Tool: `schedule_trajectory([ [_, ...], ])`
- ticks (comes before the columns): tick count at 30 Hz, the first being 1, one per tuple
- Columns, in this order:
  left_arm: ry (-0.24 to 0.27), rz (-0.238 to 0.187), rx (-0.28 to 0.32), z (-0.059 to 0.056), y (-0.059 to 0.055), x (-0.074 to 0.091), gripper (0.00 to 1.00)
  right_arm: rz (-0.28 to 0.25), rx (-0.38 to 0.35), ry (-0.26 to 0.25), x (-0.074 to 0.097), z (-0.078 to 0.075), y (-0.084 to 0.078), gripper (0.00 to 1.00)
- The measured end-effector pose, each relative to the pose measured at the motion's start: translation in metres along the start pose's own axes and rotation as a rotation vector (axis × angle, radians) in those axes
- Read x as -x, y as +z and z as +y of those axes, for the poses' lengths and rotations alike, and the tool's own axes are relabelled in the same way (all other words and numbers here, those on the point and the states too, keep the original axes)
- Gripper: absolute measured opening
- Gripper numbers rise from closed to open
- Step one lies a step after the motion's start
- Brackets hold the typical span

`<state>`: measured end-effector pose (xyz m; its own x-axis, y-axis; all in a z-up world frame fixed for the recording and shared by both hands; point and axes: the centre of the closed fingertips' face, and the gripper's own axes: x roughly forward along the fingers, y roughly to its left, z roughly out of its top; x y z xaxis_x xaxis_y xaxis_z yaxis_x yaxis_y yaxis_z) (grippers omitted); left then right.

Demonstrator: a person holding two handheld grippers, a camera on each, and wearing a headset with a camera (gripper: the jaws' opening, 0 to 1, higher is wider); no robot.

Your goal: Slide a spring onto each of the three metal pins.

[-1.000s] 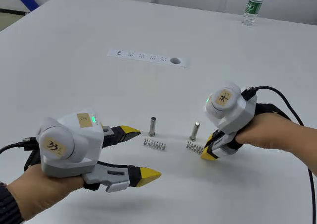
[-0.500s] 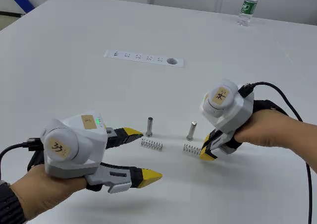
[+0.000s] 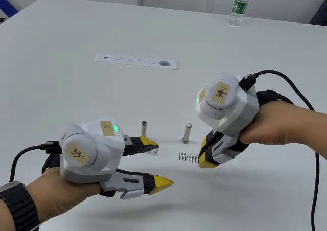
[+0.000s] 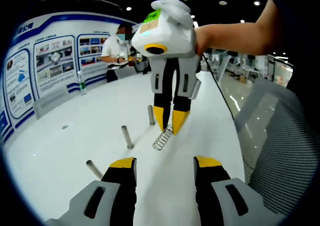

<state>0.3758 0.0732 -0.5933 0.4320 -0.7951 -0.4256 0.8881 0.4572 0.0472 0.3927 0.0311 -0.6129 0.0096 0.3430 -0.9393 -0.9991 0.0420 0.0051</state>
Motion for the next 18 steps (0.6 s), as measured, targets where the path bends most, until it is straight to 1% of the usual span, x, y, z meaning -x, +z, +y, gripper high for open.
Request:
schedule_trajectory([
  [4,-0.029,-0.001,-0.016,-0.006,0.004,-0.005,0.42,-0.006,0.029,0.019,0.003,0.008,0.008,0.12],
  [8,-0.051,0.0,-0.033,-0.012,0.005,-0.008,0.37,0.002,0.056,0.041,0.005,0.014,0.012,0.12],
  [9,-0.056,0.0,-0.035,-0.013,0.005,-0.009,0.35,0.004,0.067,0.054,0.005,0.017,0.013,0.12],
  [14,-0.072,0.005,-0.058,-0.018,0.004,-0.01,0.28,0.026,0.102,0.089,0.006,0.026,0.015,0.12],
  [15,-0.077,0.006,-0.063,-0.019,0.004,-0.01,0.25,0.029,0.108,0.096,0.006,0.028,0.015,0.12],
  [18,-0.084,0.012,-0.083,-0.021,0.002,-0.01,0.21,0.034,0.116,0.108,0.006,0.031,0.016,0.12],
])
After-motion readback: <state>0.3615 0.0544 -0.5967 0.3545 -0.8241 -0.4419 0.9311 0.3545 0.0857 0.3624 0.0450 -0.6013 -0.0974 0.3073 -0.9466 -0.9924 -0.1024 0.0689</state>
